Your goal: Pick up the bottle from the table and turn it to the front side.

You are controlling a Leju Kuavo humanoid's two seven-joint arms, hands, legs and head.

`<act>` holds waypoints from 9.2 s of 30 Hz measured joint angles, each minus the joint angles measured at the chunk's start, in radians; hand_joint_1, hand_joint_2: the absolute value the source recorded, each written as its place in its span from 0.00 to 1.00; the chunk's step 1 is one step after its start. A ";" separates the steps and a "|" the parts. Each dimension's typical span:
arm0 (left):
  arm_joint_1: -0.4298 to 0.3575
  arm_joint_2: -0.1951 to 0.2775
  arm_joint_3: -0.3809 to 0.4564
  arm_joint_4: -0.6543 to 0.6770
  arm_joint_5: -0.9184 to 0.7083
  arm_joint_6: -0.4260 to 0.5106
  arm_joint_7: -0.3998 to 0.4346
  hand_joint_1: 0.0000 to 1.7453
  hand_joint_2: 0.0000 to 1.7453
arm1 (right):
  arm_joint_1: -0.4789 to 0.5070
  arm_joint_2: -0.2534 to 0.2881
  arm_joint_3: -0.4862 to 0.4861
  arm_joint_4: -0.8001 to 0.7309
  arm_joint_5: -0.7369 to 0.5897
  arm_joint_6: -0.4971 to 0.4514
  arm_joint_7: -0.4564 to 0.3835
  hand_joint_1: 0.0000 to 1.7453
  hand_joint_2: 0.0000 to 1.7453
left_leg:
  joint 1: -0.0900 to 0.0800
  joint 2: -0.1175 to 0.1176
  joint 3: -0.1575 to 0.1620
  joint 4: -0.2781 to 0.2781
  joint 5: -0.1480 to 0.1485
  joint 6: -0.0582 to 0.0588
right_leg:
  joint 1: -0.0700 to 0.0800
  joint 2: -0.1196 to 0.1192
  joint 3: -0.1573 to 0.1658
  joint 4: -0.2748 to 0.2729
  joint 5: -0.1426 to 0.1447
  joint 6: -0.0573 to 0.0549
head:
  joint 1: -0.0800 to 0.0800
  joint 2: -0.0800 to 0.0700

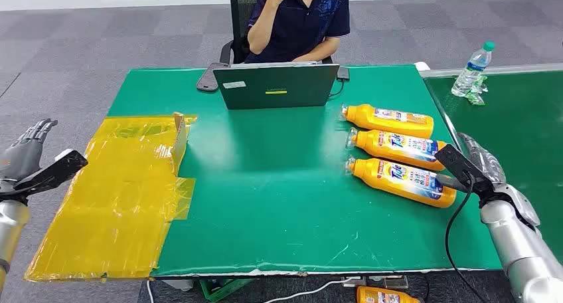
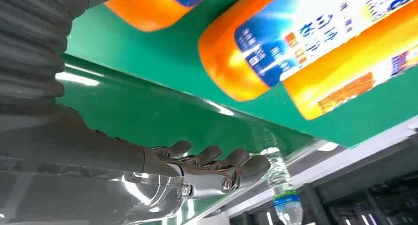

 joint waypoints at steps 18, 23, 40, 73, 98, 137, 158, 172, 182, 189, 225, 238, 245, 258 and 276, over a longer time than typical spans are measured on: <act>-0.066 -0.054 -0.080 0.023 -0.021 0.000 0.017 0.00 1.00 | -0.077 0.041 0.184 -0.071 -0.031 0.020 0.034 0.00 1.00 | 0.000 0.002 -0.001 0.001 0.002 -0.002 | 0.000 0.003 -0.003 0.003 0.002 -0.002 | 0.000 0.000; -0.070 -0.056 -0.085 0.029 -0.019 0.000 0.017 0.00 1.00 | -0.129 0.052 0.227 -0.048 -0.037 0.022 0.034 0.00 1.00 | 0.000 0.002 -0.001 0.001 0.002 -0.002 | 0.000 0.002 -0.003 0.004 0.002 -0.002 | 0.000 0.000; -0.076 -0.056 -0.093 0.039 -0.001 0.000 0.025 0.00 1.00 | -0.172 0.053 0.322 0.052 -0.063 0.102 0.089 0.00 1.00 | 0.000 0.002 -0.001 0.001 0.002 -0.002 | 0.000 0.003 -0.004 0.004 0.002 -0.003 | 0.000 0.000; -0.053 -0.050 -0.094 0.033 0.018 0.000 0.028 0.00 1.00 | -0.173 0.094 0.503 0.067 -0.099 0.133 0.108 0.00 1.00 | 0.001 0.002 -0.002 0.001 0.004 -0.004 | 0.001 0.003 -0.004 0.004 0.004 -0.004 | 0.000 0.000; -0.128 -0.095 -0.137 0.060 -0.002 0.000 0.050 0.00 1.00 | -0.168 0.212 0.725 0.007 -0.260 0.129 0.152 0.00 1.00 | 0.002 0.005 -0.002 0.001 0.007 -0.006 | 0.001 0.005 -0.006 0.005 0.007 -0.006 | 0.000 0.000; -0.086 -0.102 -0.137 0.050 0.026 0.011 0.020 0.00 1.00 | -0.231 0.113 0.715 0.201 -0.250 0.116 0.108 1.00 1.00 | 0.002 0.005 -0.002 0.004 0.008 -0.004 | 0.001 0.005 -0.005 0.005 0.010 -0.005 | 0.000 0.000; -0.088 -0.175 -0.152 0.050 0.035 0.011 0.005 0.00 1.00 | -0.479 0.222 0.694 0.223 -0.268 0.112 0.163 1.00 1.00 | 0.002 0.006 -0.016 0.005 0.013 -0.006 | 0.000 0.007 -0.021 0.008 0.014 -0.005 | 0.000 0.000; -0.089 -0.193 -0.159 0.050 0.037 0.009 0.004 0.00 1.00 | -0.503 0.264 0.667 0.231 -0.273 0.103 0.159 1.00 1.00 | 0.001 0.004 -0.017 0.005 0.014 -0.007 | 0.000 0.005 -0.021 0.009 0.014 -0.005 | 0.000 0.000; -0.090 -0.260 -0.164 0.059 0.049 0.006 -0.026 0.00 1.00 | -0.512 0.303 0.610 0.226 -0.332 0.036 0.074 1.00 1.00 | 0.001 0.004 -0.017 0.005 0.014 -0.007 | 0.000 0.005 -0.021 0.009 0.014 -0.005 | 0.000 0.000; -0.102 -0.293 -0.168 0.080 0.077 -0.008 -0.046 0.00 1.00 | -0.501 0.367 0.556 0.198 -0.377 -0.043 -0.011 1.00 1.00 | 0.002 0.005 -0.017 0.005 0.014 -0.007 | 0.000 0.006 -0.022 0.009 0.014 -0.005 | 0.000 0.000; 0.002 -0.323 -0.181 -0.051 0.387 -0.229 -0.072 0.00 1.00 | -0.370 0.504 0.484 0.099 -0.432 -0.052 -0.092 1.00 1.00 | 0.001 0.005 -0.019 0.005 0.014 -0.007 | 0.000 0.005 -0.024 0.009 0.014 -0.006 | 0.000 0.000; -0.002 -0.329 -0.189 -0.050 0.481 -0.294 -0.072 0.00 1.00 | -0.331 0.498 0.471 0.071 -0.431 -0.053 -0.092 1.00 1.00 | 0.002 0.005 -0.019 0.005 0.014 -0.007 | 0.000 0.005 -0.024 0.009 0.014 -0.006 | 0.000 0.000; 0.003 -0.334 -0.189 -0.063 0.540 -0.345 -0.072 0.00 1.00 | -0.331 0.507 0.471 0.059 -0.431 -0.052 -0.094 1.00 1.00 | 0.002 0.005 -0.019 0.005 0.014 -0.007 | 0.000 0.005 -0.024 0.009 0.014 -0.006 | 0.000 0.000; -0.004 -0.387 -0.191 -0.052 0.587 -0.388 -0.072 0.00 1.00 | -0.369 0.587 0.469 0.025 -0.470 -0.047 -0.092 1.00 1.00 | 0.002 0.005 -0.019 0.005 0.014 -0.007 | 0.000 0.005 -0.024 0.009 0.014 -0.006 | 0.000 0.000; -0.006 -0.500 -0.210 -0.049 0.621 -0.421 -0.072 0.00 1.00 | -0.398 0.668 0.432 -0.031 -0.534 -0.003 -0.086 1.00 1.00 | 0.001 0.004 -0.020 0.005 0.014 -0.007 | 0.000 0.005 -0.024 0.009 0.014 -0.006 | 0.000 0.000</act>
